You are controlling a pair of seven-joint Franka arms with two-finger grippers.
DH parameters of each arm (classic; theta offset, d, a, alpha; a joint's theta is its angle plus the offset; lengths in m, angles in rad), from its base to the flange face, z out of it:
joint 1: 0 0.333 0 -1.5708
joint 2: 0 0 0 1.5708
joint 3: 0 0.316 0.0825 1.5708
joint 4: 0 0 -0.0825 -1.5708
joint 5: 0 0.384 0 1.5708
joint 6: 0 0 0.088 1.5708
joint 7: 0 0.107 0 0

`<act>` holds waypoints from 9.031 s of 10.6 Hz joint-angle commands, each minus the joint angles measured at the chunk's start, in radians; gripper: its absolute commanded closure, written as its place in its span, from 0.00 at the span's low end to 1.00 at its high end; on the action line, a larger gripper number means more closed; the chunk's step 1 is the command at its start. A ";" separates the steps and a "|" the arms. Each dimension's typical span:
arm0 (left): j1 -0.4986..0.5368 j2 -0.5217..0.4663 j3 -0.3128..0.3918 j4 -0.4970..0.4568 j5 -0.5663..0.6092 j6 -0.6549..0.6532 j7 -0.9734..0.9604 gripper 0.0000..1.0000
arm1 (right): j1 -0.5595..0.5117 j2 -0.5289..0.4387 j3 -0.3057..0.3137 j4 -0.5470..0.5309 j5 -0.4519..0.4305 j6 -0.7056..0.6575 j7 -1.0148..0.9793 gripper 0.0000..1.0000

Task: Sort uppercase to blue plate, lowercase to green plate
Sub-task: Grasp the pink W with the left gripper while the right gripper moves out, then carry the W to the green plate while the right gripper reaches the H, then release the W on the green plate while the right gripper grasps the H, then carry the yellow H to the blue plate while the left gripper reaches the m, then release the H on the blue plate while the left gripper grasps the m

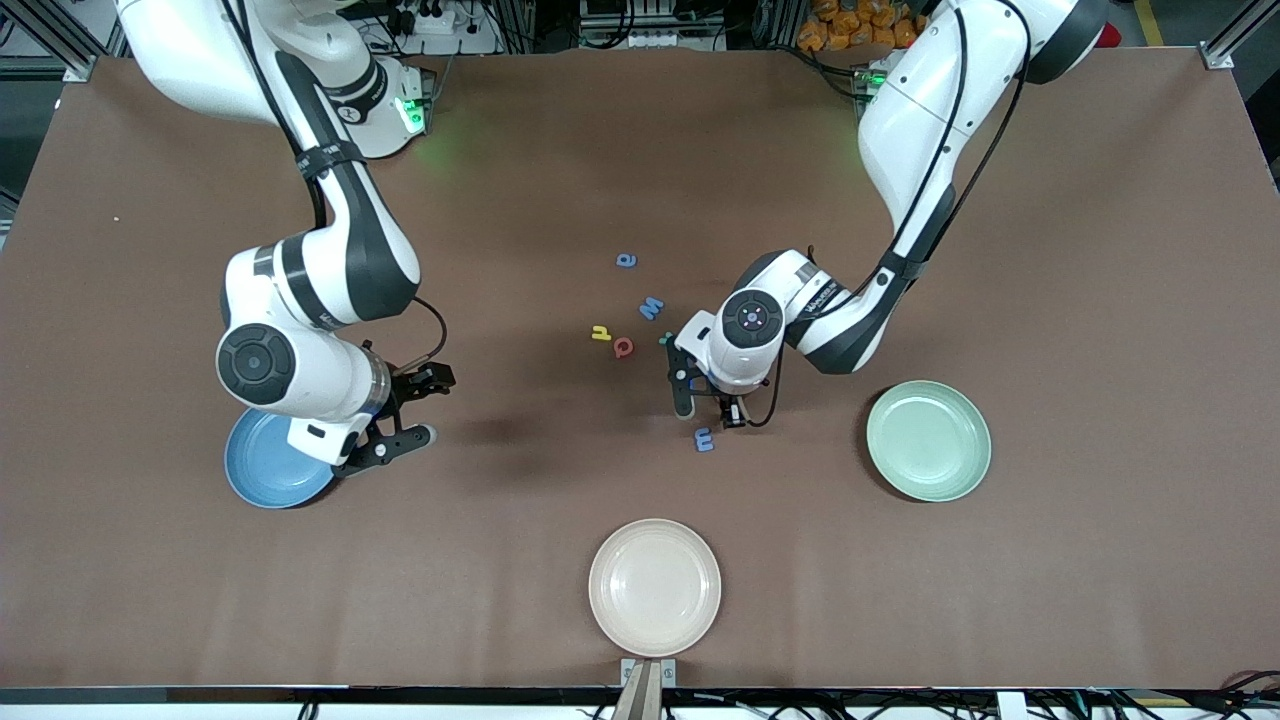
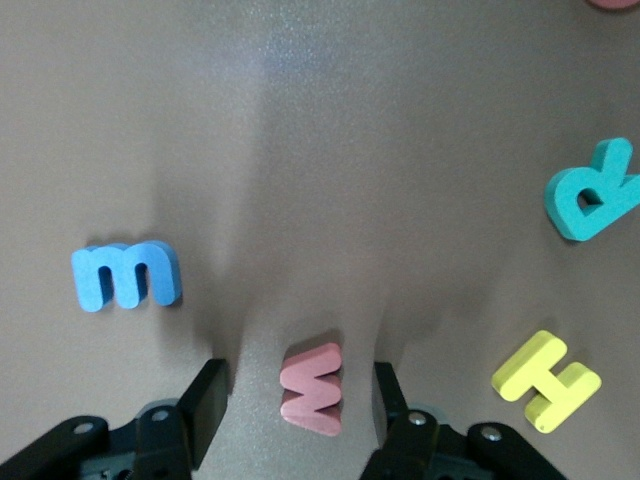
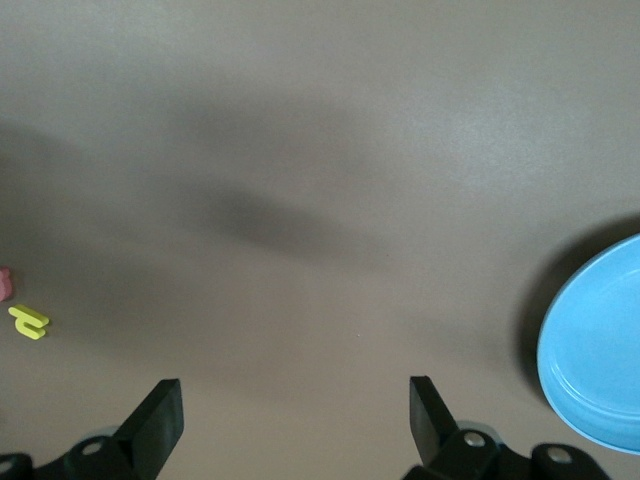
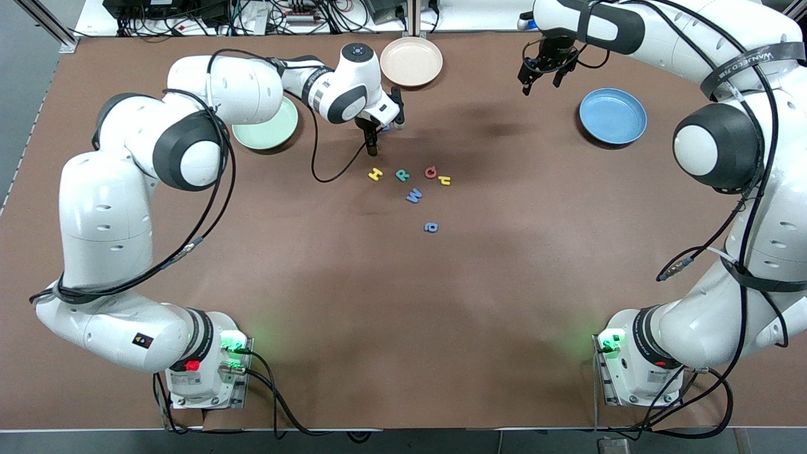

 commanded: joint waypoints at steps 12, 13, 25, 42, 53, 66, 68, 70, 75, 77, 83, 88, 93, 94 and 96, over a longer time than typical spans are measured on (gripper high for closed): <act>0.321 -0.170 0.000 0.015 -0.073 -0.199 0.007 1.00 | 0.194 0.067 0.004 0.019 0.025 0.062 0.320 0.00; 0.357 -0.177 0.020 0.016 -0.084 -0.221 0.006 1.00 | 0.223 0.078 0.004 0.020 0.027 0.094 0.378 0.00; 0.399 -0.158 0.172 -0.018 -0.086 -0.232 -0.239 0.82 | 0.596 0.303 0.028 0.224 0.011 0.406 0.164 0.00; 0.369 -0.151 0.169 0.093 -0.219 -0.219 -0.286 0.00 | 0.693 0.512 -0.059 0.341 0.010 0.510 0.156 0.00; 0.385 -0.181 0.172 0.100 -0.210 -0.223 -0.282 0.00 | 0.699 0.523 -0.082 0.341 0.008 0.535 0.069 1.00; 0.226 -0.152 0.066 0.157 -0.213 -0.226 -0.952 0.00 | 0.516 0.120 -0.131 0.171 0.015 -0.013 0.290 1.00; 0.126 -0.113 0.072 0.215 -0.211 -0.218 -1.180 0.00 | 0.404 -0.004 -0.133 -0.004 -0.011 -0.007 0.276 1.00; 0.063 -0.080 0.078 0.271 -0.211 -0.218 -1.282 0.00 | 0.284 -0.060 -0.131 -0.084 -0.062 -0.007 0.276 1.00; -0.236 0.035 0.331 0.381 -0.213 -0.213 -1.405 0.00 | -0.081 0.006 -0.128 -0.093 -0.062 -0.009 -0.038 1.00; -0.253 0.078 0.331 0.410 -0.221 -0.175 -1.472 0.00 | -0.179 0.045 -0.128 -0.087 -0.064 0.019 -0.191 1.00; -0.250 0.137 0.333 0.417 -0.260 -0.121 -1.519 0.00 | -0.200 0.095 -0.130 -0.044 -0.074 0.065 -0.204 0.34; -0.252 0.171 0.335 0.407 -0.316 -0.121 -1.550 0.09 | -0.243 0.109 -0.127 -0.044 -0.059 0.119 -0.206 0.00; -0.255 0.191 0.338 0.409 -0.314 -0.121 -1.550 0.17 | -0.217 0.125 -0.115 -0.049 0.010 0.107 -0.122 0.00; -0.255 0.195 0.338 0.410 -0.314 -0.121 -1.550 0.18 | -0.197 0.124 -0.114 -0.053 0.016 0.097 -0.099 0.00; -0.256 0.197 0.338 0.412 -0.314 -0.121 -1.550 0.21 | -0.189 0.125 -0.114 -0.055 0.018 0.070 -0.071 0.00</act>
